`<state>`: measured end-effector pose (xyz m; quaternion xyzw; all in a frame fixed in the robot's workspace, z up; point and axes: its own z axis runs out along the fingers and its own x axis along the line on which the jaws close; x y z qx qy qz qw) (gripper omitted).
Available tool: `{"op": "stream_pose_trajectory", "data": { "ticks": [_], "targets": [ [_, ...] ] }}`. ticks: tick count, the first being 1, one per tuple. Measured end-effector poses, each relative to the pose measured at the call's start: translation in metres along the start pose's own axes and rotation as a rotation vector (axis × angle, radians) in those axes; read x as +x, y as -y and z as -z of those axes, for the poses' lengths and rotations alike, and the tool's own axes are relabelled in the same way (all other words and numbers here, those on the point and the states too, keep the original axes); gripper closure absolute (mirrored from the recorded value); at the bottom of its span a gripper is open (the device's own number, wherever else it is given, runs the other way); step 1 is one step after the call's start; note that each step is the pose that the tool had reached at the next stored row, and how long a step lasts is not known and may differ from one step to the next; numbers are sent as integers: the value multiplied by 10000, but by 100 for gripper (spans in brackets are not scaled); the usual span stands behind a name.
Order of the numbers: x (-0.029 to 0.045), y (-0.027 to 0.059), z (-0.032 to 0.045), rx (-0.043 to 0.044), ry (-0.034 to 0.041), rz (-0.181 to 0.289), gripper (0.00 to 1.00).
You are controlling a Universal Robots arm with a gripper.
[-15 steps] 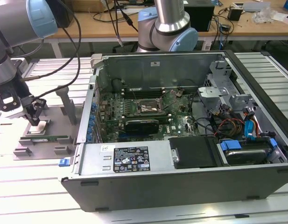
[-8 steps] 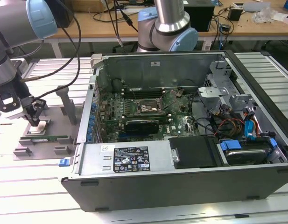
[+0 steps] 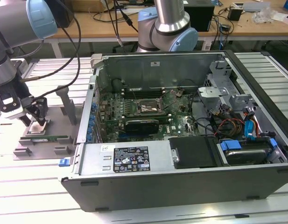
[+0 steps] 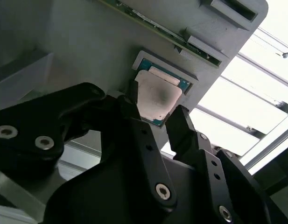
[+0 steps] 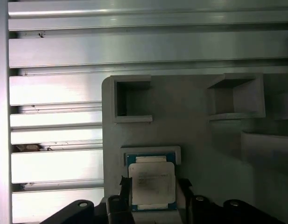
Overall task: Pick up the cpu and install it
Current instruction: 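Pick up the cpu and move it towards the insertion slot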
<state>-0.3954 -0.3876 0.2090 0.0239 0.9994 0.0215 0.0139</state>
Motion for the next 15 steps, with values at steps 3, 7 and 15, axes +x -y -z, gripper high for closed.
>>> {"op": "stream_pose_trajectory", "data": {
  "ticks": [3, 7, 15],
  "targets": [
    [1, 0, 0, 0, -1, 0, 40],
    [2, 3, -62, 5, 1, 3, 40],
    [5, 11, -175, 5, -2, 44, 40]
  ]
}}
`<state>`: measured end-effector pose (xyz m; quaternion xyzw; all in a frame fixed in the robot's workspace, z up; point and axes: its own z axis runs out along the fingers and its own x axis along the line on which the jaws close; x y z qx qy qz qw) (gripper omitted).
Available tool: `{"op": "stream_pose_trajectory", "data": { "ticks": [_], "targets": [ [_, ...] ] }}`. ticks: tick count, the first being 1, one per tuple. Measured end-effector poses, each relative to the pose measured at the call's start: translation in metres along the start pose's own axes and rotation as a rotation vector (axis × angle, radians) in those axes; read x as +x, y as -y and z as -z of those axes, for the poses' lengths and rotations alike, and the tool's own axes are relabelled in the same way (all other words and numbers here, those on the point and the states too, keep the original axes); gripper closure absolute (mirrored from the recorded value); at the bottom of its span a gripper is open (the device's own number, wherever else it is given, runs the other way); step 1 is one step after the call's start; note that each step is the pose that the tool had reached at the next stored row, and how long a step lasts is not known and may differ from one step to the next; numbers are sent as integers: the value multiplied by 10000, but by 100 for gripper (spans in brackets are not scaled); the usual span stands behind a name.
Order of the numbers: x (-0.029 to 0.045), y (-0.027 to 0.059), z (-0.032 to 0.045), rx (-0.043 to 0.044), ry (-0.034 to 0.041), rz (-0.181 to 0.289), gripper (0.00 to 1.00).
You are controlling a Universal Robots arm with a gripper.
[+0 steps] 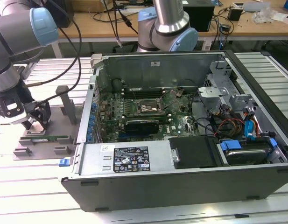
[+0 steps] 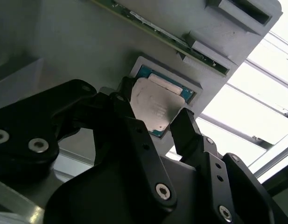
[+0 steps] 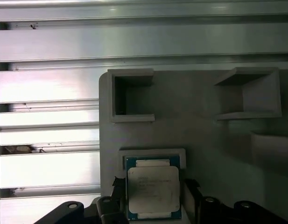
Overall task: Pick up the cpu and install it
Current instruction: 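Pick up the cpu and move it towards the insertion slot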
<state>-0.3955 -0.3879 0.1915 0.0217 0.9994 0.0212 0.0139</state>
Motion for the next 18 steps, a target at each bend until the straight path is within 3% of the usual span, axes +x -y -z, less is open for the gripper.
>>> {"op": "stream_pose_trajectory", "data": {
  "ticks": [6, 11, 18],
  "targets": [
    [1, 1, -32, -12, -1, 2, 40],
    [0, 0, -33, -119, -4, 3, 40],
    [1, 1, -32, -121, -5, 27, 40]
  ]
}}
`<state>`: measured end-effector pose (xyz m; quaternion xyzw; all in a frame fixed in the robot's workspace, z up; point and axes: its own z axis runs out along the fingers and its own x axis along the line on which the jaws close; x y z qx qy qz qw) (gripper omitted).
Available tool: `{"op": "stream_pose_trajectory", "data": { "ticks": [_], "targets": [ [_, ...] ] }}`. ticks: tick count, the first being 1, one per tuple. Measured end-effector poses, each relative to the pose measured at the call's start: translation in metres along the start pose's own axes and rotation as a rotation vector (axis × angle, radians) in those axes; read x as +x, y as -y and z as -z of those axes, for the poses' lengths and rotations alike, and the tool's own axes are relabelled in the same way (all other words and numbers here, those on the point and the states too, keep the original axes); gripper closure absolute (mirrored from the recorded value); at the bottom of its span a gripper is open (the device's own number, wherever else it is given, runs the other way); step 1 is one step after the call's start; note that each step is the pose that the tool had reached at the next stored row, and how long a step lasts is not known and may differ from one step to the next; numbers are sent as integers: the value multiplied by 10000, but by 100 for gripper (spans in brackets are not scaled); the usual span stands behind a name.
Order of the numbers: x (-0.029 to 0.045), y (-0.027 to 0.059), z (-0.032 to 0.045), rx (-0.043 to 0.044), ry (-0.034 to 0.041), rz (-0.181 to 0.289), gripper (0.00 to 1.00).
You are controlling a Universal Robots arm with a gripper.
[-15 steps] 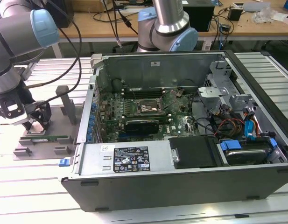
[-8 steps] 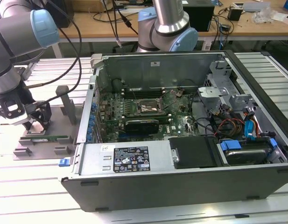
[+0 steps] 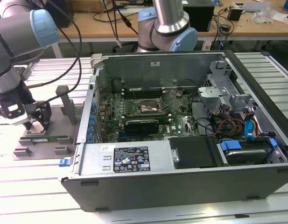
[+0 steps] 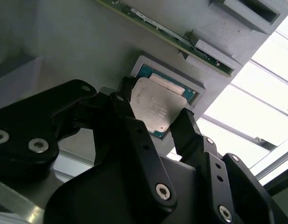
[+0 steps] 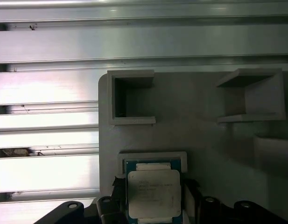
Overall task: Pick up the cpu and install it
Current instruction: 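Pick up the cpu and move it towards the insertion slot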
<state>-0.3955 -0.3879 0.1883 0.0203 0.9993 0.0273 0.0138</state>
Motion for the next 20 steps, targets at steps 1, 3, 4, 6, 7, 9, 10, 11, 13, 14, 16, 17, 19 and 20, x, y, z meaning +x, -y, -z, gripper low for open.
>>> {"op": "stream_pose_trajectory", "data": {
  "ticks": [1, 3, 4, 6, 7, 9, 10, 11, 13, 14, 16, 17, 19, 20],
  "targets": [
    [0, 0, -1, -2, 1, 3, 40],
    [5, 2, -1, -3, 1, 7, 40],
    [8, 1, -2, -3, 2, 7, 40],
    [10, 1, -6, -3, 2, 8, 40],
    [10, 1, -7, -2, 1, 12, 40],
    [4, 0, -11, -5, 4, 15, 40],
    [0, -1, -11, -5, 4, 17, 40],
    [-1, 0, -10, -5, 3, 16, 40],
    [-2, 1, -9, -3, 1, 18, 40],
    [-3, 0, -5, -4, 2, 18, 40],
    [-1, 1, -4, -3, 1, 19, 40],
    [-1, 0, -4, -3, 1, 19, 40],
    [0, 0, -4, -3, 1, 18, 42],
    [0, 1, -4, -3, 1, 19, 45]
  ]
}}
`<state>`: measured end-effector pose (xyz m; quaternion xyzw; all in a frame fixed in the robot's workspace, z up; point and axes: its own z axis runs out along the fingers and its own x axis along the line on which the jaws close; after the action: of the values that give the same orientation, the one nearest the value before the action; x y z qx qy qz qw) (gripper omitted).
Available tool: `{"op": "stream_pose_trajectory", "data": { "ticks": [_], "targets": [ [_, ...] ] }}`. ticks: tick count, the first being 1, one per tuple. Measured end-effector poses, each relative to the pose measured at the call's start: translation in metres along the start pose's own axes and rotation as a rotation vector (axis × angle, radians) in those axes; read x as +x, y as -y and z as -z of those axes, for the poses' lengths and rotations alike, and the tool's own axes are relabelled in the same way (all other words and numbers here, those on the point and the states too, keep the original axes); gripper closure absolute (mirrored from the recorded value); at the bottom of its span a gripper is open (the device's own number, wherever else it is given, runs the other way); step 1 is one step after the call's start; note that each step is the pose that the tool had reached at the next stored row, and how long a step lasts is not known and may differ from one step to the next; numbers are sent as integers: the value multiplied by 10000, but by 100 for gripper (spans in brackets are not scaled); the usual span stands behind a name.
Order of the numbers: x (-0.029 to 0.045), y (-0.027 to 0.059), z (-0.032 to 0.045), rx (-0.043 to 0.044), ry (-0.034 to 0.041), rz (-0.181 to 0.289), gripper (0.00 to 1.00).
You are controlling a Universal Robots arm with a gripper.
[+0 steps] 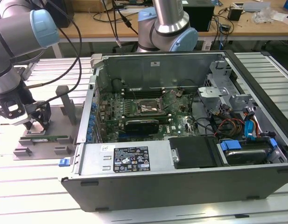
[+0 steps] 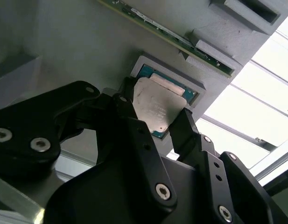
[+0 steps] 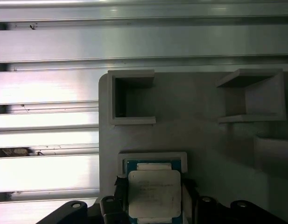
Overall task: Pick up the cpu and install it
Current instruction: 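Pick up the cpu and move it towards the insertion slot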
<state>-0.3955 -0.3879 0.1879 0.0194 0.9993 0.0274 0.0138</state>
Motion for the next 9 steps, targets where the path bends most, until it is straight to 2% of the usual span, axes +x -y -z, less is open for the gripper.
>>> {"op": "stream_pose_trajectory", "data": {
  "ticks": [6, 7, 9],
  "targets": [
    [2, 0, 8, -1, 1, 0, 45],
    [1, -1, 26, -1, 1, -1, 45],
    [-2, -7, 120, -1, 1, -1, 45]
  ]
}}
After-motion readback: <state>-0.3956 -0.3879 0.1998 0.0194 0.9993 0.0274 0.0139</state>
